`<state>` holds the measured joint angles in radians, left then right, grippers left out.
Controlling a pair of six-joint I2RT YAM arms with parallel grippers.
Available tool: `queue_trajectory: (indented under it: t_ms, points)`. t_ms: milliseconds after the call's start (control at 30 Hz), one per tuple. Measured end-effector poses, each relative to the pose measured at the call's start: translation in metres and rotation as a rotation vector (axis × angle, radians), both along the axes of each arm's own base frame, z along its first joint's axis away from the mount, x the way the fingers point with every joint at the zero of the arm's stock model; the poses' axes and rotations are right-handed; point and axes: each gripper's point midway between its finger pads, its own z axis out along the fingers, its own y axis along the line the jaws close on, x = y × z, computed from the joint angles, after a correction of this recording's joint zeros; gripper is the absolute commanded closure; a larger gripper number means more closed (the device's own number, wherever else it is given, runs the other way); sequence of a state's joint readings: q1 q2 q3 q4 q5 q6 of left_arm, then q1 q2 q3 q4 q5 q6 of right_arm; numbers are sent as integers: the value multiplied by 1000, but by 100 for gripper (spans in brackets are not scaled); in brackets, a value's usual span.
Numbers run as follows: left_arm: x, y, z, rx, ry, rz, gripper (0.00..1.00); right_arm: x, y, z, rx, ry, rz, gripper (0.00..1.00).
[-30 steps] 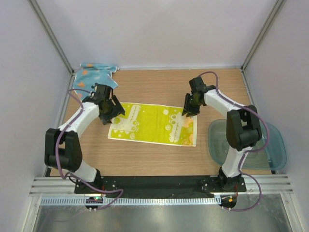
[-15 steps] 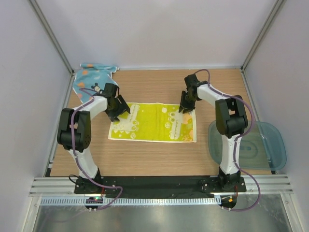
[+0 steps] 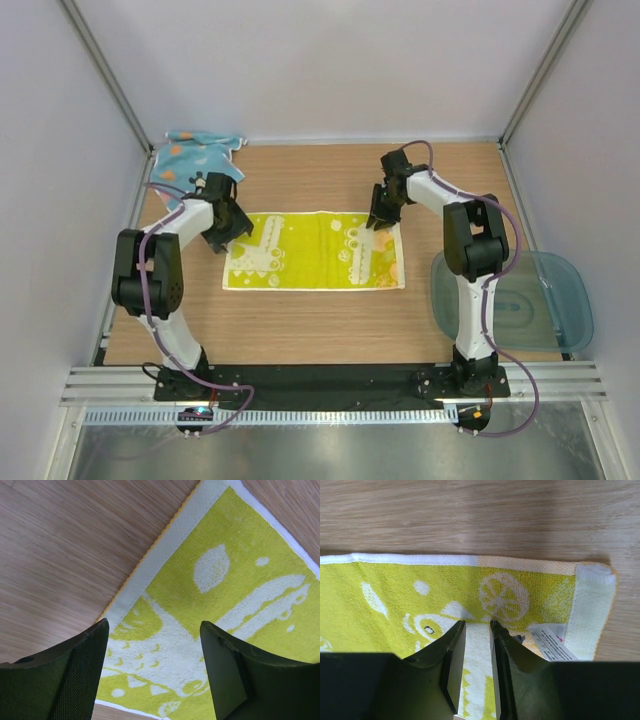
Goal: Roll the towels
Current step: Flatten the towel
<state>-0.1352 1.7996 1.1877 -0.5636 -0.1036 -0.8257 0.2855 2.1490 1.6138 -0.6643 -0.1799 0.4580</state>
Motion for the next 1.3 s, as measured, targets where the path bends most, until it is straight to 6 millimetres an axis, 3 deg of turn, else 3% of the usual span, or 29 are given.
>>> queue_trajectory:
  t_ms: [233,333,467,600,667,800,933,1133,1300]
  points:
    - [-6,7,13,28,-6,11,25,5,7,2,29,-5,18,62]
    - [-9,10,22,43,-15,6,25,5,9,3,39,-9,26,56]
    - [-13,14,50,55,-66,6,24,5,8,10,24,-23,25,38]
    - [-23,15,85,43,-155,8,24,-2,-1,37,-8,-71,8,35]
    - [-35,17,94,36,-186,9,23,-13,-8,57,-18,-107,-2,34]
    - [-69,15,78,9,-163,-11,22,-40,-26,88,-47,-168,-27,35]
    - [-81,2,55,-39,-106,-54,22,-58,-35,86,-71,-162,-37,34]
    - [-57,-21,36,-106,-96,-103,22,-81,-43,60,-104,-80,-35,34]
    - [-28,-33,25,-147,-98,-117,23,-82,-43,61,-107,-82,-32,34]
